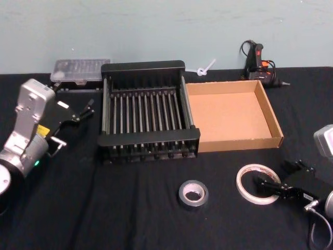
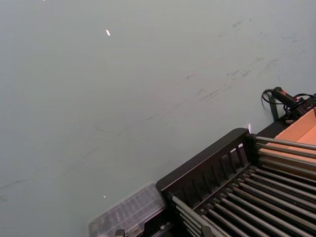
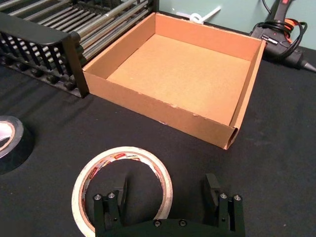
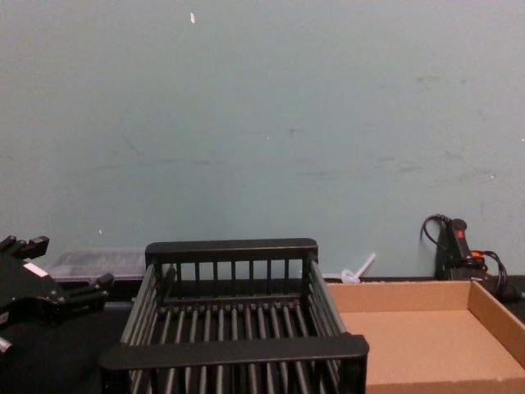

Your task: Pick up the white tape and place it into the black box , Pick up the silver tape and place it into the brown box.

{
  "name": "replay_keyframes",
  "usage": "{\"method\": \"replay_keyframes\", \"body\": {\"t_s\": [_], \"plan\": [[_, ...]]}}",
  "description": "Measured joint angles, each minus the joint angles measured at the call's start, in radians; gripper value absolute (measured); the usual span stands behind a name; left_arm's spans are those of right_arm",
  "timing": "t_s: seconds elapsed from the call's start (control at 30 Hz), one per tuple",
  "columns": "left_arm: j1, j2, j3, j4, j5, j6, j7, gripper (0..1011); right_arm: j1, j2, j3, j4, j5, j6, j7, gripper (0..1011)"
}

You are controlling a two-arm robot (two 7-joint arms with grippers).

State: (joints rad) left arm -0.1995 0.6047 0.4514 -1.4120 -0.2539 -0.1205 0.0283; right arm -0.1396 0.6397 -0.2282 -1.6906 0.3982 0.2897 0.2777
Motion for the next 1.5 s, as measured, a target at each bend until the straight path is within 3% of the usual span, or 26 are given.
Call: {"method": "replay_keyframes", "body": {"t_s": [0.63,1.27,1.5], "plan": [[0.000,0.000,0.000,0.000,0.000,0.000,0.000,1001,0.019,-0.047,0.015,0.032,-0.033,0.031,0.026,1002],[0.000,0.000,0.000,0.000,0.000,0.000,0.000,1001,0.018,-0.045,0.015,0.031,-0.032,0.030,0.024,1002],[0.000,0.000,0.000,0.000,0.000,0.000,0.000,1001,0.018,-0.044,0.014,0.031,-0.031,0.029,0.023,890]]}}
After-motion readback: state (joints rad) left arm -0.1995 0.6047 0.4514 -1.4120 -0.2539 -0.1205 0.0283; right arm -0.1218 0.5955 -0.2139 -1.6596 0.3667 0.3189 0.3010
